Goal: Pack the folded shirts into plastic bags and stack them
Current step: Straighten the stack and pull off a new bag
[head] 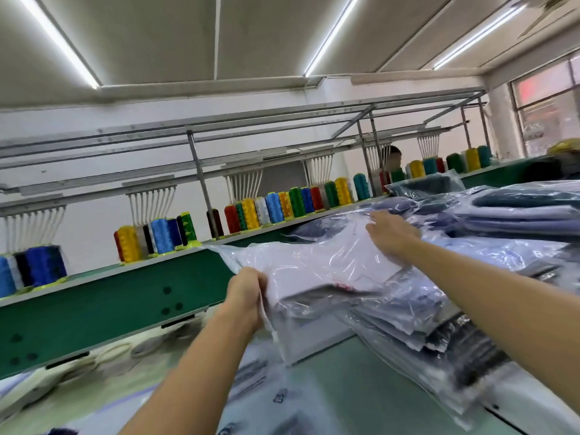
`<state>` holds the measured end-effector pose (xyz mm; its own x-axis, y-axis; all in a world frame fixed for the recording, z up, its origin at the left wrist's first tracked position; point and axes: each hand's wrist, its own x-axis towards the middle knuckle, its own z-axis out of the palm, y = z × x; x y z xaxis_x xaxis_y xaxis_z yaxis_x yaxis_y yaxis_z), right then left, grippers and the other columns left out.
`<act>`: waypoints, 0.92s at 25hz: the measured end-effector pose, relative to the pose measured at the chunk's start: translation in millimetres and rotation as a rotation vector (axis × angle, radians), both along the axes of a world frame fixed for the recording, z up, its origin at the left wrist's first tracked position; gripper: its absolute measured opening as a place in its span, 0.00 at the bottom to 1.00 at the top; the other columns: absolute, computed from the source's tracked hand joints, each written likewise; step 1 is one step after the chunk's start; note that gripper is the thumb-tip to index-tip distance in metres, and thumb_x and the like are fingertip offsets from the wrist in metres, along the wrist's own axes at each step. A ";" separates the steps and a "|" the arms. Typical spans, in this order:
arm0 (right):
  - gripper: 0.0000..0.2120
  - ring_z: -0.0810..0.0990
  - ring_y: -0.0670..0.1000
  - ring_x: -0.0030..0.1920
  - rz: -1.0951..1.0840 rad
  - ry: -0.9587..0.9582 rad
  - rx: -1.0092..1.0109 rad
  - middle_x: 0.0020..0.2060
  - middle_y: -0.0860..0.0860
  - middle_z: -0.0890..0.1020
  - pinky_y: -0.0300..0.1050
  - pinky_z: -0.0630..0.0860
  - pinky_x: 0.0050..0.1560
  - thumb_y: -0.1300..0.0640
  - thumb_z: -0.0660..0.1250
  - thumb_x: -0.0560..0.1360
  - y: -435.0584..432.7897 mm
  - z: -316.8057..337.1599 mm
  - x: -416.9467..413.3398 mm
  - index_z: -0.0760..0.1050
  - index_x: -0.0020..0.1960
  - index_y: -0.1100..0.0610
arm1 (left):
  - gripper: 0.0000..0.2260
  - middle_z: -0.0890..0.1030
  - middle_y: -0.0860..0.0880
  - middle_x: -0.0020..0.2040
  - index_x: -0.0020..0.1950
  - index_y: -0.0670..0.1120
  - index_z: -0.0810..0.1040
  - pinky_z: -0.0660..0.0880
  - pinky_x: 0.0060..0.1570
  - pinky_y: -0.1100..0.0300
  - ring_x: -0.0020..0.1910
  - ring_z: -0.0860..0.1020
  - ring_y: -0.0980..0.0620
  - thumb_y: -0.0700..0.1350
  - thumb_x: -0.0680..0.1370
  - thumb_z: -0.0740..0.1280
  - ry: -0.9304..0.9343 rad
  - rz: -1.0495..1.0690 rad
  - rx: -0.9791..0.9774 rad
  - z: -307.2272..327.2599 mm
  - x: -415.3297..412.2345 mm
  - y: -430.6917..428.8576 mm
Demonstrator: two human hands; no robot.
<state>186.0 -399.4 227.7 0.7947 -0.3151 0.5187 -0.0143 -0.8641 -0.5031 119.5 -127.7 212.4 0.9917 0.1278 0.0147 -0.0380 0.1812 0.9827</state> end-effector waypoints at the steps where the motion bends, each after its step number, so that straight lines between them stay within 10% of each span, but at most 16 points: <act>1: 0.14 0.78 0.59 0.54 -0.052 0.024 -0.028 0.59 0.58 0.80 0.52 0.71 0.49 0.54 0.53 0.84 -18.5 -1.7 4.1 0.70 0.66 0.55 | 0.08 0.67 0.44 0.28 0.34 0.42 0.66 0.75 0.30 0.54 0.24 0.69 0.45 0.30 0.69 0.54 0.013 -0.041 -0.016 -4.3 4.7 -21.1; 4: 0.11 0.78 0.60 0.55 -0.190 0.103 -0.083 0.59 0.59 0.80 0.53 0.71 0.52 0.56 0.54 0.83 -71.9 -9.8 20.2 0.71 0.62 0.55 | 0.09 0.68 0.43 0.29 0.33 0.41 0.66 0.76 0.42 0.47 0.27 0.69 0.45 0.29 0.69 0.54 0.015 -0.143 -0.107 -19.4 21.1 -80.5; 9: 0.11 0.78 0.61 0.54 -0.350 0.127 -0.112 0.57 0.59 0.80 0.53 0.73 0.52 0.56 0.54 0.83 -152.7 -26.3 56.1 0.72 0.61 0.53 | 0.08 0.68 0.45 0.29 0.35 0.42 0.65 0.72 0.29 0.58 0.26 0.68 0.47 0.32 0.72 0.55 0.062 -0.305 -0.098 -26.0 50.5 -139.9; 13: 0.16 0.78 0.60 0.51 -0.434 0.116 -0.104 0.57 0.59 0.81 0.53 0.68 0.48 0.55 0.53 0.83 -209.9 -37.7 82.1 0.72 0.67 0.47 | 0.10 0.79 0.39 0.39 0.52 0.35 0.75 0.78 0.36 0.52 0.35 0.78 0.43 0.38 0.80 0.56 0.135 -0.453 -0.017 -28.9 78.6 -159.9; 17: 0.16 0.77 0.59 0.56 -0.437 0.152 -0.133 0.57 0.57 0.79 0.54 0.72 0.55 0.53 0.58 0.81 -234.2 -43.6 101.7 0.71 0.68 0.44 | 0.33 0.74 0.35 0.64 0.79 0.37 0.54 0.77 0.58 0.45 0.60 0.76 0.37 0.34 0.76 0.64 -0.171 -0.014 0.799 -40.8 108.7 -161.8; 19: 0.25 0.73 0.59 0.62 -0.385 0.124 -0.301 0.62 0.56 0.76 0.56 0.71 0.61 0.59 0.60 0.78 -230.9 -48.7 109.5 0.68 0.73 0.42 | 0.42 0.58 0.36 0.79 0.83 0.46 0.44 0.56 0.77 0.43 0.78 0.55 0.36 0.39 0.75 0.66 -0.449 0.208 1.397 -32.6 117.2 -167.6; 23: 0.23 0.71 0.57 0.71 0.106 0.177 -0.368 0.74 0.53 0.71 0.56 0.70 0.70 0.54 0.57 0.82 -215.6 -52.6 125.1 0.65 0.76 0.40 | 0.30 0.61 0.43 0.81 0.81 0.54 0.58 0.40 0.78 0.37 0.81 0.52 0.40 0.63 0.81 0.56 -0.549 -0.146 1.755 -13.2 139.5 -210.0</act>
<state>311.2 -615.0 175.1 0.8997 -0.0458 0.4341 0.0264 -0.9870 -0.1587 259.0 -337.6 199.3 0.8304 -0.4655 0.3061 -0.4602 -0.8828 -0.0939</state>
